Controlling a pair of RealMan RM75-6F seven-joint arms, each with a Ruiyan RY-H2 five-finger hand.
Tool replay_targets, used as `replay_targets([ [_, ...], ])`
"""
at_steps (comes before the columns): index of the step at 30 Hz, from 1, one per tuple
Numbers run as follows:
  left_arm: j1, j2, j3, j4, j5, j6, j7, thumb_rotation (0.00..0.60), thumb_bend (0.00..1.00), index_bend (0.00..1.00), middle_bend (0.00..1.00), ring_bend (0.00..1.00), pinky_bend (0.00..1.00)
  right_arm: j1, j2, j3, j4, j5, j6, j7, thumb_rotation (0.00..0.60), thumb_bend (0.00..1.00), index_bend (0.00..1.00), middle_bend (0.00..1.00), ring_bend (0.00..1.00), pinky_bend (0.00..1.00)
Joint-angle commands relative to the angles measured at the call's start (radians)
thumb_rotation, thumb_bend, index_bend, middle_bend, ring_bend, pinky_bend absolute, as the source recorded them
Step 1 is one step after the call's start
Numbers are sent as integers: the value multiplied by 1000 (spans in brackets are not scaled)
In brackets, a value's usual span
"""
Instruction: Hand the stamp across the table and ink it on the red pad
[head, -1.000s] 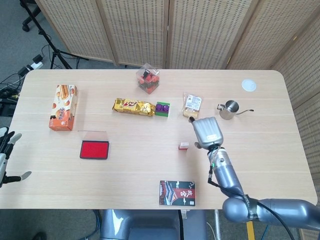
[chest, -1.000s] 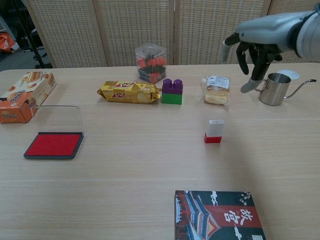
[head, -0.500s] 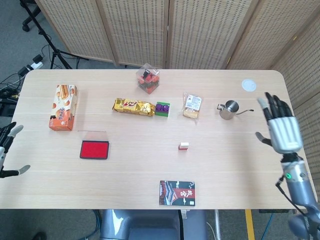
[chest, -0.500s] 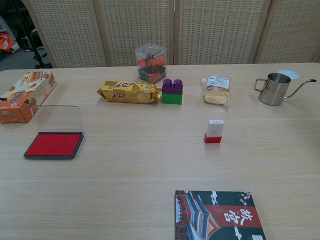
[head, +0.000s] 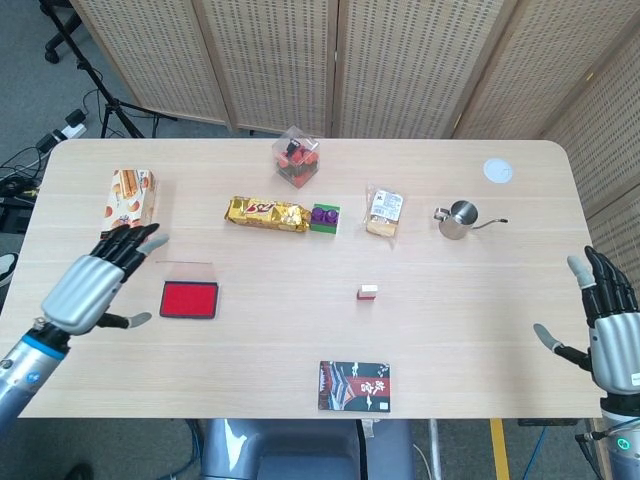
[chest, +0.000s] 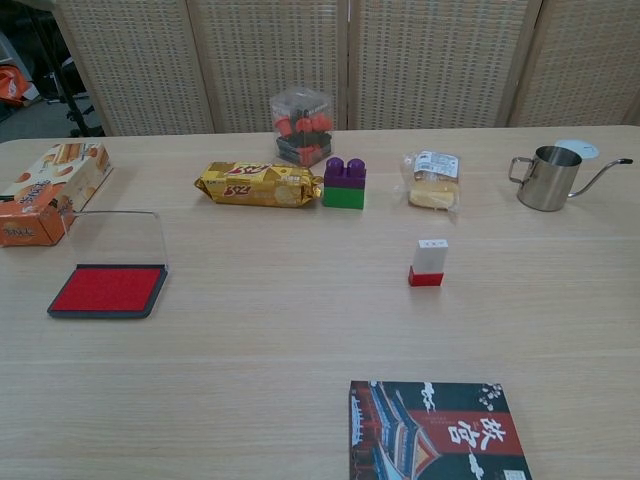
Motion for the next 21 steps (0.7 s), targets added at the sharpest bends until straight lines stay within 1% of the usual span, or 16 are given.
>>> replay_targets([
  [1,-133,-97,-63,-37,-128,-147,113,600,0,0,0,0,0,-6,16,8,-2,25,-41,26,600,0,0,0,0,113],
  [4,-226,-195,-100,-14,-248,-223,193,600,0,0,0,0,0,-7,28,22,-6,46,-75,49,600,0,0,0,0,113],
  [7,-311,-282,-136,22,-359,-265,257,600,0,0,0,0,0,-7,34,35,-8,63,-99,62,600,0,0,0,0,113],
  [11,-426,-414,-170,96,-492,-280,360,600,0,0,0,0,0,-7,38,50,-3,89,-141,69,600,0,0,0,0,113],
  [13,-471,-460,-177,121,-547,-276,407,600,0,0,0,0,0,-6,39,57,1,102,-161,72,600,0,0,0,0,113],
  [17,-539,-528,-181,161,-623,-257,480,600,0,0,5,0,0,-8,39,70,10,125,-195,76,600,0,0,0,0,113],
  [18,-553,-542,-182,172,-643,-258,490,600,0,0,19,0,0,-9,40,72,11,128,-200,78,600,0,0,0,0,113],
  [20,-591,-579,-185,203,-693,-264,514,600,0,0,92,14,0,-13,42,79,10,135,-207,84,600,0,0,0,0,113],
  [21,-613,-601,-185,223,-720,-267,529,600,0,0,189,66,3,-15,44,83,10,139,-211,86,600,0,0,0,0,113],
])
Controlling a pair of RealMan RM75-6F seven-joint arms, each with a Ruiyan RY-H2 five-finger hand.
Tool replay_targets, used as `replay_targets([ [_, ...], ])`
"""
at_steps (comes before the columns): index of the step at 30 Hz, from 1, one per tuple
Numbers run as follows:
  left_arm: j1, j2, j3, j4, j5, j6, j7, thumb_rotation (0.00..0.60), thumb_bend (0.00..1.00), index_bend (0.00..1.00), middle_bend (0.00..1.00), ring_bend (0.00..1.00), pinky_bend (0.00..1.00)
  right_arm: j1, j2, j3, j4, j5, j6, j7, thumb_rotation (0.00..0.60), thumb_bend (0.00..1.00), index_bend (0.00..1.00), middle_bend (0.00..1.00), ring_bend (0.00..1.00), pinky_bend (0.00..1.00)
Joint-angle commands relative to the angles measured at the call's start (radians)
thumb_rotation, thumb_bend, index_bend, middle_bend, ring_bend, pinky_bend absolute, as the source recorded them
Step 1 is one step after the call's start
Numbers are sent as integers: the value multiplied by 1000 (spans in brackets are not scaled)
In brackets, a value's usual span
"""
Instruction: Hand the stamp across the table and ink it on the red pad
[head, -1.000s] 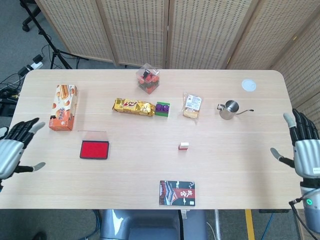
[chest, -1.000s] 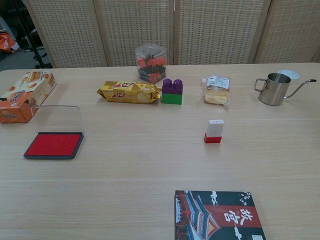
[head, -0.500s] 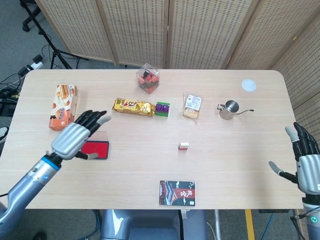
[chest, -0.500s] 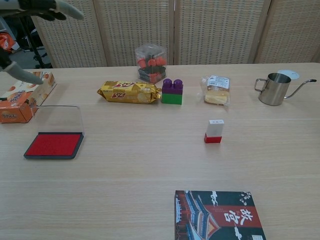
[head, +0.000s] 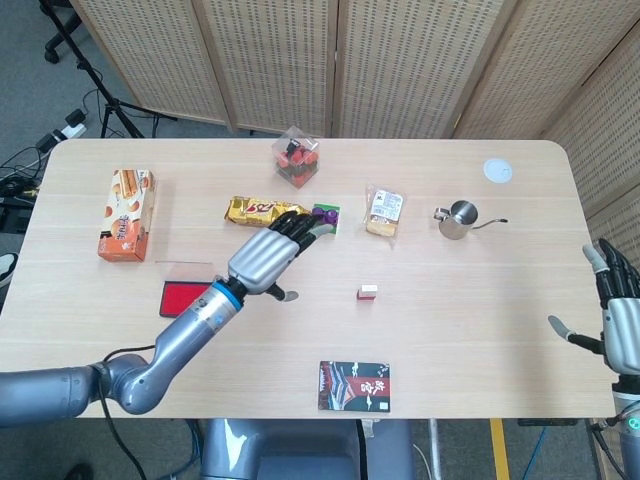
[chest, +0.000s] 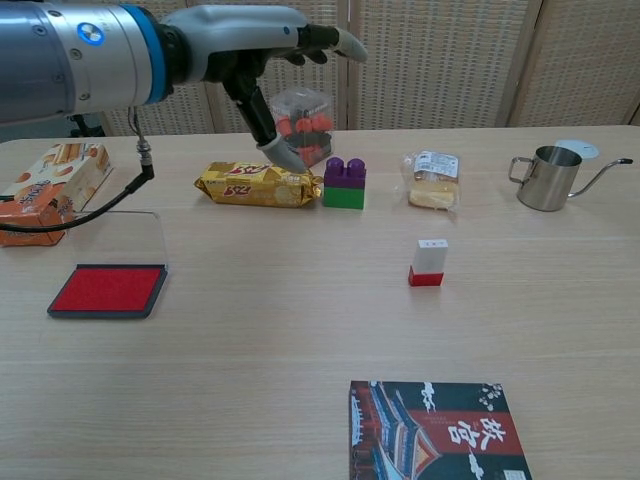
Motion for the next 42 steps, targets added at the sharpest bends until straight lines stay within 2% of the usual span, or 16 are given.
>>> replay_targets([
  [1,-82,-81,-7,71,-94,-9,57,600,0,0,337,180,38,-5,5,10,-1,7,-8,6,600,0,0,0,0,113],
  [2,-104,-108,-7,93,-118,-8,71,600,0,0,452,289,91,-7,6,14,-1,9,-10,9,600,0,0,0,0,113],
  [4,-138,-153,-2,131,-153,8,103,600,0,0,734,612,360,-10,8,21,-2,12,-13,13,600,0,0,0,0,113],
  [7,-185,-229,-2,183,-210,46,151,600,0,38,914,840,710,-13,10,28,-1,13,-18,16,600,0,0,0,0,113],
  [10,-239,-311,-8,248,-261,90,209,600,0,116,973,926,831,-17,12,32,-1,13,-25,20,600,0,0,0,0,113],
  [14,-321,-413,-23,346,-346,124,303,600,0,170,996,962,868,-19,14,41,1,15,-39,27,600,0,0,0,0,113],
  [22,-407,-520,-45,474,-432,138,390,600,1,291,1000,1000,928,-26,22,52,4,22,-62,49,600,0,0,0,0,113],
  [25,-421,-547,-53,512,-462,132,401,600,57,316,1000,1000,931,-28,24,54,4,24,-69,54,600,0,0,0,0,113],
  [29,-450,-594,-78,563,-573,160,466,600,88,341,1000,1000,932,-29,26,59,8,27,-85,62,600,0,0,0,0,113],
  [32,-471,-623,-120,589,-654,193,503,600,90,383,1000,1000,932,-31,28,61,7,23,-89,63,600,0,0,0,0,113],
  [36,-482,-646,-150,608,-684,192,506,600,101,428,1000,1000,932,-32,30,62,4,18,-97,65,600,0,0,0,0,113],
  [42,-492,-684,-164,647,-673,192,491,600,144,486,1000,1000,932,-35,33,67,1,19,-108,67,600,0,0,0,0,113],
])
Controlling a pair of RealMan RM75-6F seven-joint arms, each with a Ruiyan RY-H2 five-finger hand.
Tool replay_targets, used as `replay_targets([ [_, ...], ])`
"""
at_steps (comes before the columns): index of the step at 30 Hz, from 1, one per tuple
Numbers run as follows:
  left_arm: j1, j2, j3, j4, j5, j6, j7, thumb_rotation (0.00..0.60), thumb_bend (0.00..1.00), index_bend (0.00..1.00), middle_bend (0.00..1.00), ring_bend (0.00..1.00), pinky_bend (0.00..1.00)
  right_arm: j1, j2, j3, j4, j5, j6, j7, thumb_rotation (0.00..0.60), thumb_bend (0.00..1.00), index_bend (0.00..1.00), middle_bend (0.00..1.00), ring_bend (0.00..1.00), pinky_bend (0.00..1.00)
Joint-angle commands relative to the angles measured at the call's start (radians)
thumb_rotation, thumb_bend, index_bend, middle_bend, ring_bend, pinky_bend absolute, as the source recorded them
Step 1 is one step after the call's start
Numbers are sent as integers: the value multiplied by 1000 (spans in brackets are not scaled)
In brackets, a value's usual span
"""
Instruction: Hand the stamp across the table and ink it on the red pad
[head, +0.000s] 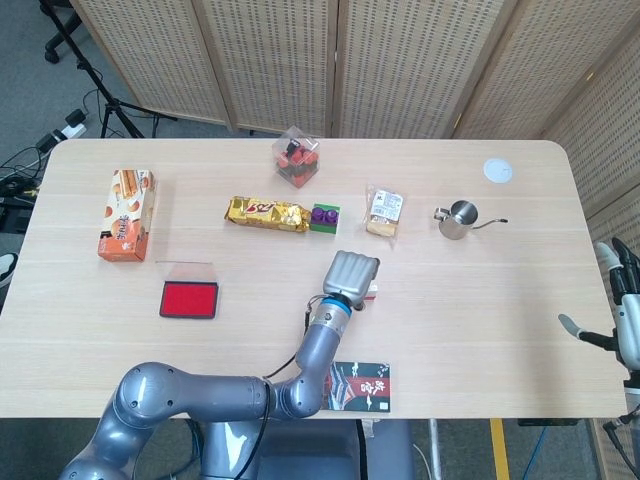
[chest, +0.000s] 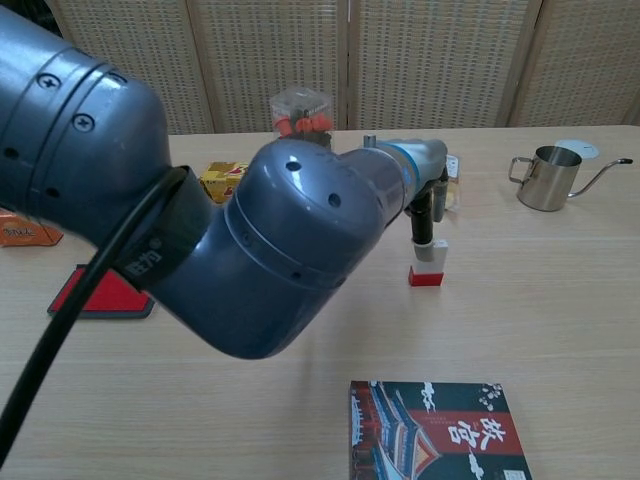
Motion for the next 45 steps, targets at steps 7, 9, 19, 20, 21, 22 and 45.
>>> replay_targets([
  [7,-17,-65,-26,92,-13,24,13,600,172,487,1000,1000,932,-2,5,4,-3,-1,-17,3,600,0,0,0,0,113],
  [9,-18,-77,-34,112,-13,21,12,600,177,486,1000,1000,932,-3,6,4,-4,-2,-22,4,600,0,0,0,0,113],
  [19,-30,-143,-60,218,19,-7,-3,600,222,497,1000,1000,932,-5,17,10,-11,5,-44,14,600,0,0,0,0,113],
  [20,-32,-149,-62,230,21,-11,-1,600,240,498,1000,1000,932,-6,18,11,-11,5,-45,14,600,0,0,0,0,113],
  [21,-33,-153,-65,237,23,-14,0,600,268,498,1000,1000,931,-6,18,12,-11,5,-46,15,600,0,0,0,0,113],
  [22,-34,-158,-69,246,23,-19,1,600,295,498,1000,1000,932,-6,18,12,-11,5,-48,15,600,0,0,0,0,113],
  [45,-26,-191,-114,284,54,-37,34,600,414,608,1000,1000,932,-11,30,20,-17,2,-71,37,600,0,0,0,0,113],
])
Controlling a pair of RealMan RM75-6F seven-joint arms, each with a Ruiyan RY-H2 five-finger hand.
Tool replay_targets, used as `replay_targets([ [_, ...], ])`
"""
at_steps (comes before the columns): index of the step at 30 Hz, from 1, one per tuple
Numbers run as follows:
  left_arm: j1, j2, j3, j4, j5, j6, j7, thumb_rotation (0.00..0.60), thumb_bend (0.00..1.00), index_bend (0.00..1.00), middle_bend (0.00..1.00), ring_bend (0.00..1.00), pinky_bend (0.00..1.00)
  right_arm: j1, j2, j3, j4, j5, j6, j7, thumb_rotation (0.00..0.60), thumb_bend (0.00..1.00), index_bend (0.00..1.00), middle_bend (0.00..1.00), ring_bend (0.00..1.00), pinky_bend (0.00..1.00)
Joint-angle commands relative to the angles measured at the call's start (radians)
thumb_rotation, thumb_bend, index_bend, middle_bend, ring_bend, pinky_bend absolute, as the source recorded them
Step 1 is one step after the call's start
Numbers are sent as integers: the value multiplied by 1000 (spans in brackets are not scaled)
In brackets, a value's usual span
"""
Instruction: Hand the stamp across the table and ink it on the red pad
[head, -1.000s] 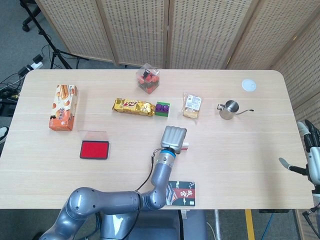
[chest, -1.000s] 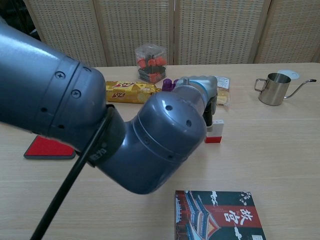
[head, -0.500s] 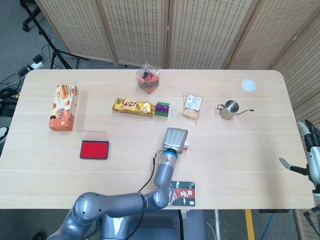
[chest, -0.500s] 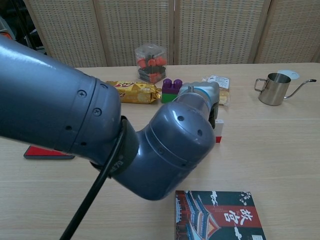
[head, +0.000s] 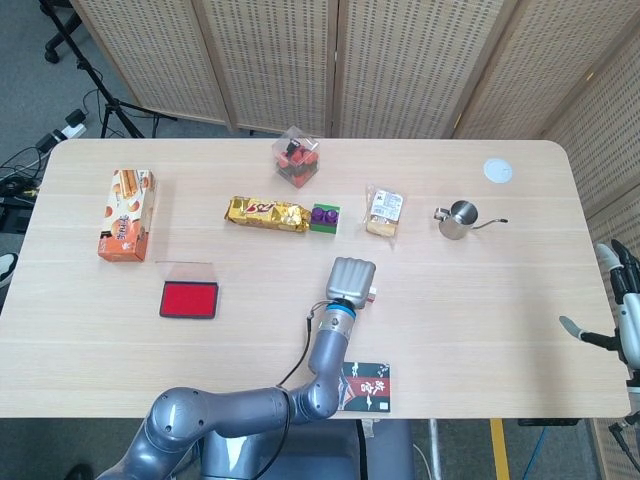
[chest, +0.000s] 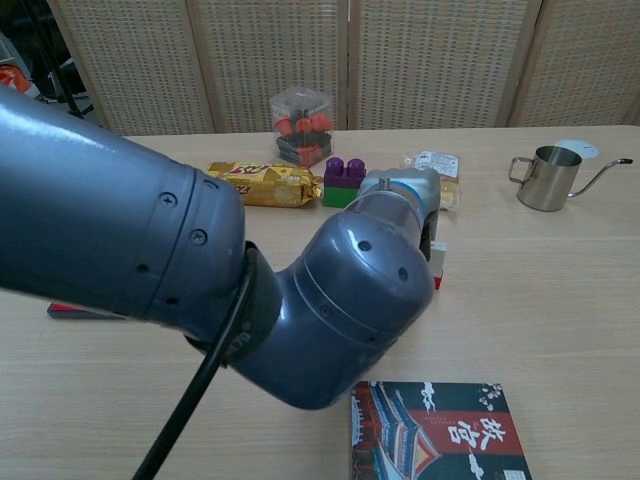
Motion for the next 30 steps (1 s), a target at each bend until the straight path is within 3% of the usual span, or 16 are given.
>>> replay_targets([
  [1,2,2,-6,-2,1,2,7,600,415,611,1000,1000,931,0,1,1,0,0,-3,2,600,0,0,0,0,113],
  [12,32,97,-20,-112,43,60,42,600,439,611,1000,1000,931,1,1,2,-3,0,-12,-5,600,0,0,0,0,113],
  [21,195,369,18,-452,74,125,75,600,440,613,1000,1000,932,-2,-2,-4,-20,-18,-4,-38,600,0,0,0,0,113],
  [30,399,706,75,-782,110,91,6,600,443,616,1000,1000,932,-7,-6,-7,-41,-32,16,-79,600,0,0,0,0,113],
])
